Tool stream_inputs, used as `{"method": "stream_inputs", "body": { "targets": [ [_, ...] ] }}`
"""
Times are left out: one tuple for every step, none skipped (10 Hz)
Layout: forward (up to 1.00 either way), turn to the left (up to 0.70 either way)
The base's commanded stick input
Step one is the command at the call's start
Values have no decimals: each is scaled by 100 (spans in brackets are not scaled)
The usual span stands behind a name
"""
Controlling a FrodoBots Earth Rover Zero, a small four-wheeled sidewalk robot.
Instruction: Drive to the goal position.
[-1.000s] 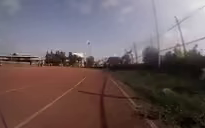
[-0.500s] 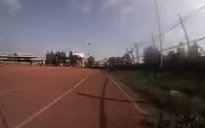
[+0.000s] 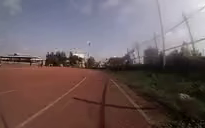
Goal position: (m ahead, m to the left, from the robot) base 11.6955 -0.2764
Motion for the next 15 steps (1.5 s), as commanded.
{"method": "stream_inputs", "body": {
  "targets": [
    [50,0],
    [50,0],
    [50,0],
    [50,0],
    [50,0],
    [50,0],
    [50,0],
    [50,0],
    [50,0],
    [50,0],
    [50,0],
    [50,0],
    [50,0],
    [50,0],
    [50,0]
  ]
}}
